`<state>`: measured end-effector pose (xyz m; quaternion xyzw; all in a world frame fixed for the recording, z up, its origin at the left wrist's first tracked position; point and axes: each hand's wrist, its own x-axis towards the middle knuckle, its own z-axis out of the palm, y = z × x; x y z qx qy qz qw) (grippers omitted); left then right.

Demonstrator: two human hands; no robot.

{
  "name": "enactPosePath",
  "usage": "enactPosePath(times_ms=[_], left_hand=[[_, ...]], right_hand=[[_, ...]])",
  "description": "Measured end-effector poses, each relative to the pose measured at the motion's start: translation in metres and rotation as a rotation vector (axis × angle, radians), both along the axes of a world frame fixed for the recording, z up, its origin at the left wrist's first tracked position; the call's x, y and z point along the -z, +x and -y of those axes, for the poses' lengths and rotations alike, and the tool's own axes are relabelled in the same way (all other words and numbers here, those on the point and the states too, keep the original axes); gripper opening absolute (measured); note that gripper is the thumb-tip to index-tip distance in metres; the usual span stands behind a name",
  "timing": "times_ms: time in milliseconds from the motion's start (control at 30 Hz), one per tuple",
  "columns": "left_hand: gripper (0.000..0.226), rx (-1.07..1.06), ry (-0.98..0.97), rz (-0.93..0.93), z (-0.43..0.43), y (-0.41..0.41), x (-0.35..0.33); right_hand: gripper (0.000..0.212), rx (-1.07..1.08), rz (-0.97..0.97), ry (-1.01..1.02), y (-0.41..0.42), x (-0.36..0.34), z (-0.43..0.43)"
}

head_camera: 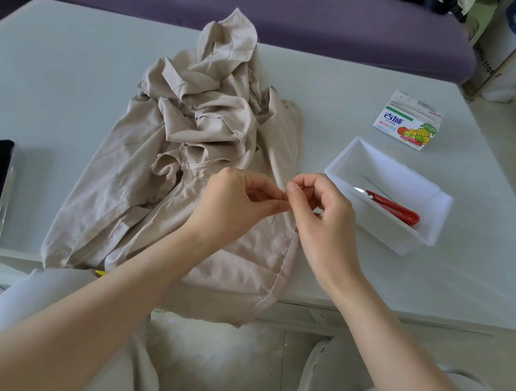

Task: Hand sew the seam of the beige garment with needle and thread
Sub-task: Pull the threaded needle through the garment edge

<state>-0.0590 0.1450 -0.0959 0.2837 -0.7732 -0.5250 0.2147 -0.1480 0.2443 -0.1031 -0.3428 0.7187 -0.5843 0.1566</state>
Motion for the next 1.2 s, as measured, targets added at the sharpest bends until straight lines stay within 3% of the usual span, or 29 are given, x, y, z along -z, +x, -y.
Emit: enactPosePath(times_ms=[100,267,567,1033,1200], left_hand=[[0.008,0.046,0.032,-0.041,0.0001,-0.0008,-0.003],[0.018,0.042,0.277,-0.184,-0.0004,-0.0019,-0.0059],[0.003,0.039,0.372,-0.3,-0.0062,-0.0053,-0.0025],[0.006,-0.025,0.395,-0.19,-0.0028,-0.0044,-0.0048],[0.009,-0.029,0.373,-0.206,-0.0019,-0.0044,-0.0053]], right_hand=[[0.013,0.018,-0.012,-0.034,-0.0005,-0.0023,-0.0003],[0.008,0.018,-0.023,-0.035,0.0007,-0.0023,-0.0002],[0.006,0.014,-0.06,-0.026,0.0023,0.0002,0.0011],[0.007,0.048,-0.116,-0.061,-0.0021,0.0011,0.0018],[0.004,0.002,0.016,-0.012,-0.0001,0.0001,0.0013]])
